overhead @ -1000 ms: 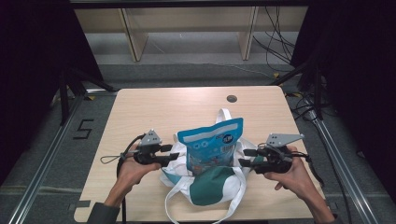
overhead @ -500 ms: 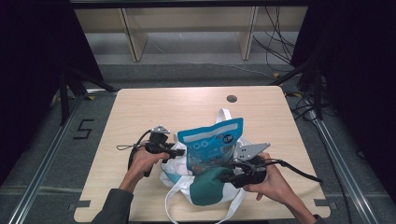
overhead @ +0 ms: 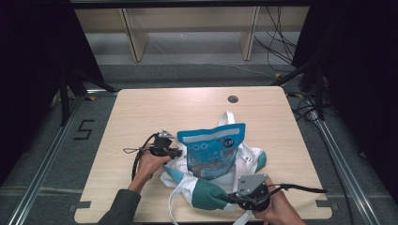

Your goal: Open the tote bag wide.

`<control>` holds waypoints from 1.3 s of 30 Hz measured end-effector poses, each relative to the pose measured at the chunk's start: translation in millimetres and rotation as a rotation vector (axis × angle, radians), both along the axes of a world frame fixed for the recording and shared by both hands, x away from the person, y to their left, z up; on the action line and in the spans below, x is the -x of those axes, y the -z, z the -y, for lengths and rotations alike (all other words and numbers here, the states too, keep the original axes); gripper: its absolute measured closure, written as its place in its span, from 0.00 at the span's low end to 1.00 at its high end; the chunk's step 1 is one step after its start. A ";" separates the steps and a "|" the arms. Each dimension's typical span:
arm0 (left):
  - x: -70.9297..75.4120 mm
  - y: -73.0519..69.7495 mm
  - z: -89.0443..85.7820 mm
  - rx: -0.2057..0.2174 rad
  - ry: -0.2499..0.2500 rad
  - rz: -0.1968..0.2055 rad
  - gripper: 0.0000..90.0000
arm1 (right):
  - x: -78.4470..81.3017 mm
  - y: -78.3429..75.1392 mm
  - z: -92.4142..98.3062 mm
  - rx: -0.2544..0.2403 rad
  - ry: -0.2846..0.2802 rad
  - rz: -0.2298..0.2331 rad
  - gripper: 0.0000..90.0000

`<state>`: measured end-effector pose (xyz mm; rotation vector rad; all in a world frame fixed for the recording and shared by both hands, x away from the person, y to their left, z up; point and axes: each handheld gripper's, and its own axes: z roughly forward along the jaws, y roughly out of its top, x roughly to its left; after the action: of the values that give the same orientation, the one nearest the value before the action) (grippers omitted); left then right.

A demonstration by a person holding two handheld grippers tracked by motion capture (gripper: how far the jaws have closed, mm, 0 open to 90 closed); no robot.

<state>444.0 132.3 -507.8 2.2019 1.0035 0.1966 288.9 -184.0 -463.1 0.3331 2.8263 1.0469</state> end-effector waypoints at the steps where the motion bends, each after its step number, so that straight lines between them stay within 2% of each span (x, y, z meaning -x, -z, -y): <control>1: -0.1 0.3 0.6 0.004 -0.006 0.004 0.95 | 2.3 6.7 -4.5 0.024 0.002 0.005 0.98; 2: -0.1 0.3 0.6 0.004 -0.006 0.004 0.95 | 4.5 11.7 -8.2 0.053 0.004 0.024 0.98; 3: -0.9 0.2 -0.7 -0.002 0.004 0.007 0.95 | 5.0 13.6 -10.4 0.062 0.010 0.041 0.98; 4: -0.4 -0.2 -1.3 -0.005 -0.006 0.004 0.95 | 2.9 15.0 -11.0 0.066 0.020 0.053 0.98; 5: -0.4 -0.2 -1.3 -0.005 -0.006 0.004 0.94 | 2.0 17.5 -11.4 0.066 0.029 0.037 0.98; 6: -1.0 1.5 -2.2 0.013 0.002 0.011 0.94 | 1.5 22.8 -13.9 0.064 0.047 0.035 0.98; 8: -0.5 1.0 -1.8 0.005 -0.006 0.011 0.94 | 0.6 26.2 -15.9 0.064 0.053 0.047 0.98; 9: -1.3 1.4 -1.7 0.012 -0.006 0.012 0.94 | 2.4 25.2 -17.2 0.107 0.097 0.036 0.98; 10: -1.8 1.4 -1.6 0.012 -0.015 0.014 0.94 | 2.4 25.2 -17.2 0.107 0.097 0.036 0.98; 11: -2.9 2.0 -1.5 0.018 -0.020 0.014 0.94 | 2.8 26.9 -18.9 0.083 0.102 0.020 0.98; 12: -3.0 1.7 -0.8 0.014 -0.028 0.017 0.93 | -0.5 29.7 -19.5 0.065 0.083 0.045 0.98; 13: -4.9 1.4 -0.5 0.003 -0.021 0.029 0.93 | 0.1 30.5 -20.5 0.068 0.102 0.033 0.98; 14: -7.4 1.9 1.0 0.014 -0.029 0.027 0.92 | -0.2 32.3 -22.1 0.065 0.111 0.041 0.98; 15: -9.6 1.5 1.2 0.007 -0.027 0.027 0.92 | -3.6 34.9 -24.1 0.058 0.086 0.078 0.98; 17: -16.3 3.8 5.8 0.050 -0.067 0.038 0.92 | -6.2 36.0 -27.5 0.061 0.095 0.073 0.98; 18: -20.2 3.6 6.0 0.043 -0.062 0.039 0.93 | -9.7 35.9 -27.8 0.081 0.095 0.089 0.98; 19: -24.0 3.5 6.8 0.043 -0.067 0.039 0.93 | -12.9 36.4 -28.1 0.079 0.091 0.091 0.98; 20: -26.8 3.6 7.7 0.040 -0.074 0.047 0.93 | -13.1 37.4 -31.2 0.045 0.127 0.056 0.98; 21: -30.7 3.5 8.1 0.036 -0.078 0.048 0.93 | -13.1 37.4 -31.2 0.045 0.127 0.056 0.98; 22: -35.6 3.7 7.7 0.041 -0.084 0.046 0.93 | -16.5 37.8 -32.1 0.048 0.112 0.082 0.98; 23: -38.5 4.0 7.7 0.043 -0.090 0.050 0.93 | -22.7 38.0 -33.5 0.049 0.140 0.073 0.98; 24: -43.2 4.3 6.5 0.043 -0.088 0.056 0.93 | -22.7 38.0 -33.5 0.049 0.140 0.073 0.98; 26: -53.0 5.5 3.4 0.059 -0.122 0.059 0.89 | -39.2 39.2 -35.7 0.047 0.152 0.106 0.98; 27: -57.5 5.4 1.9 0.066 -0.139 0.054 0.89 | -39.2 39.2 -35.7 0.047 0.152 0.106 0.98; 28: -61.5 4.9 0.5 0.070 -0.160 0.060 0.86 | -49.7 37.8 -32.7 0.098 0.114 0.168 0.98; 29: -65.2 1.7 -1.7 0.075 -0.171 0.050 0.83 | -49.7 37.4 -35.7 0.090 0.166 0.118 0.98; 30: -68.2 -4.0 -2.8 0.074 -0.187 0.050 0.78 | -54.4 38.5 -41.6 0.050 0.172 0.109 0.98; 31: -69.5 -7.3 -3.6 0.065 -0.184 0.067 0.74 | -54.3 39.3 -42.6 0.040 0.190 0.103 0.98; 32: -69.5 -10.4 -3.4 0.060 -0.193 0.080 0.70 | -55.6 39.2 -42.9 0.044 0.186 0.104 0.98; 33: -69.2 -13.5 -4.9 0.061 -0.184 0.066 0.70 | -55.6 39.2 -42.9 0.044 0.186 0.104 0.98; 34: -67.4 -16.3 -6.9 0.082 -0.199 0.067 0.65 | -55.8 38.2 -41.9 0.038 0.189 0.084 0.97; 35: -63.0 -21.8 -14.5 0.176 -0.224 0.053 0.63 | -54.3 37.3 -40.6 0.041 0.212 0.059 0.96; 36: -58.8 -25.0 -17.8 0.242 -0.251 0.043 0.60 | -56.0 36.1 -38.3 0.014 0.201 0.059 0.93; 37: -58.8 -25.0 -17.8 0.242 -0.251 0.043 0.60 | -56.0 36.1 -38.3 0.014 0.201 0.059 0.93; 38: -51.9 -29.7 -22.2 0.292 -0.256 0.039 0.60 | -56.4 32.3 -35.6 -0.020 0.209 0.039 0.82; 39: -44.6 -35.2 -26.6 0.292 -0.249 0.046 0.57 | -59.0 24.5 -29.2 -0.040 0.232 0.044 0.76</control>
<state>488.7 158.9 -472.6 1.8016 1.1984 0.1991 347.9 -154.9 -487.6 0.6168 2.6505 1.0477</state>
